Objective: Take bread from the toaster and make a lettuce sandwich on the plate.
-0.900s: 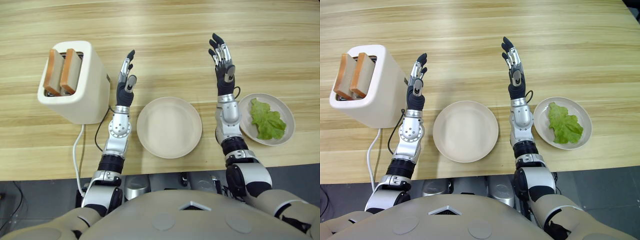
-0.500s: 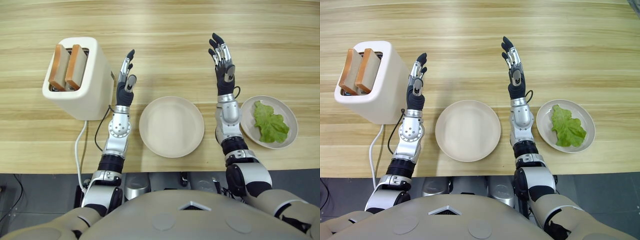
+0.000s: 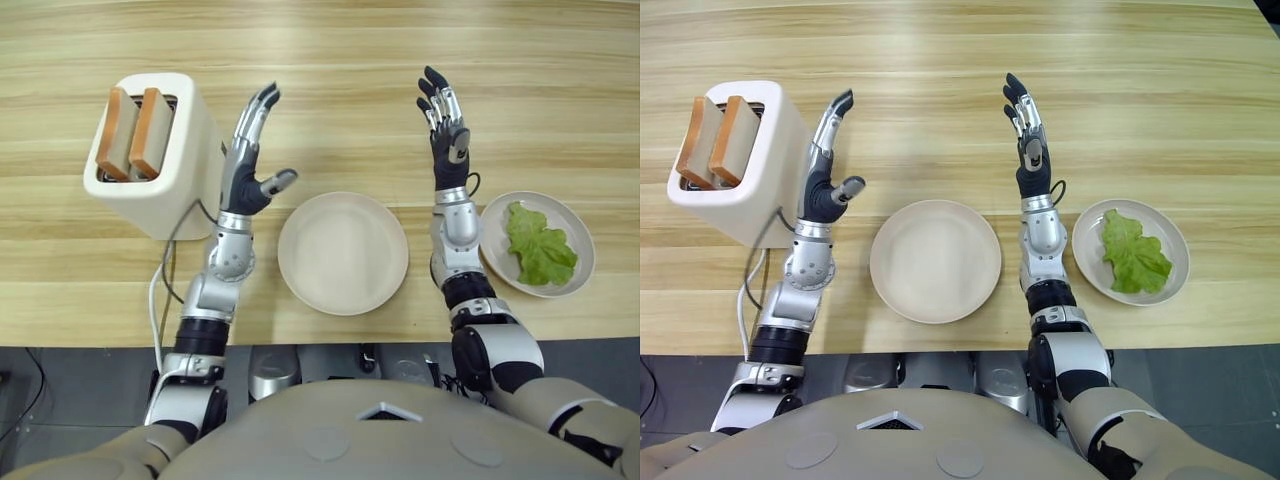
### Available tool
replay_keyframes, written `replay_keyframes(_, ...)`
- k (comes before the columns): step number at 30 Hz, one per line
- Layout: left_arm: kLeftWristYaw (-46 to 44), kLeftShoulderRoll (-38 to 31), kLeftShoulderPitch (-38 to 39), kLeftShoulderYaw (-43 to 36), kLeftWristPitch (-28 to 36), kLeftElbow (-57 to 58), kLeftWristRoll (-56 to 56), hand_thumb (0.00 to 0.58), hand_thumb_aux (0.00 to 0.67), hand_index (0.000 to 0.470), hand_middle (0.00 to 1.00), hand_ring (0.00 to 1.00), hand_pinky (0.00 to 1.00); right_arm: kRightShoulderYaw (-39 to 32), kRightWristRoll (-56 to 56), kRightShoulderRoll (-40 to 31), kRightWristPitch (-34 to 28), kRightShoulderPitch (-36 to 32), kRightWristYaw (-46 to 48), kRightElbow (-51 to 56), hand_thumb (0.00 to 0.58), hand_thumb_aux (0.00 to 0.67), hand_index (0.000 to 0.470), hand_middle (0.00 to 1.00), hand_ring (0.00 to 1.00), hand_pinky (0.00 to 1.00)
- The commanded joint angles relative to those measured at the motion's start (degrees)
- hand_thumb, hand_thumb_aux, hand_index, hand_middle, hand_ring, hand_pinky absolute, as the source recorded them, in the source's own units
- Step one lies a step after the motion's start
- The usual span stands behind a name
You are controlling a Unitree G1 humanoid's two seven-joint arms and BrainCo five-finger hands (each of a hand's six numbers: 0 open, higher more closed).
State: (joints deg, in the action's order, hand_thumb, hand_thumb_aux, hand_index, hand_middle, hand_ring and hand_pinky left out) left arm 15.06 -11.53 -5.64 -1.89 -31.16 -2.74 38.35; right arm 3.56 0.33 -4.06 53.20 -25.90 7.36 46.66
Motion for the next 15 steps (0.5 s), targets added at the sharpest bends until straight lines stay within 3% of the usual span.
replay_keyframes(1, -1.4, -3.5, 2.1, 5.7, 10.9, -12.1, 11.1, 0.000, 0.000, 0.000, 0.00, 0.00, 0.00, 0.3, 0.5, 0.1, -0.1, -0.3, -0.1, 1.0, 0.000, 0.000, 0.000, 0.00, 0.00, 0.00)
replay_keyframes(8, -9.8, -13.3, 5.0, 21.4, 25.0, -21.5, 10.3, 0.000, 0.000, 0.000, 0.00, 0.00, 0.00, 0.2, -0.1, 0.5, 0.2, 0.3, -0.8, 0.5, 0.000, 0.000, 0.000, 0.00, 0.00, 0.00)
replay_keyframes(15, -10.4, -17.7, 8.8, 27.4, 30.6, -14.5, 7.5, 0.000, 0.000, 0.000, 0.00, 0.00, 0.00, 0.1, -0.8, 0.6, 0.4, 0.5, -1.8, 0.4, 0.000, 0.000, 0.000, 0.00, 0.00, 0.00)
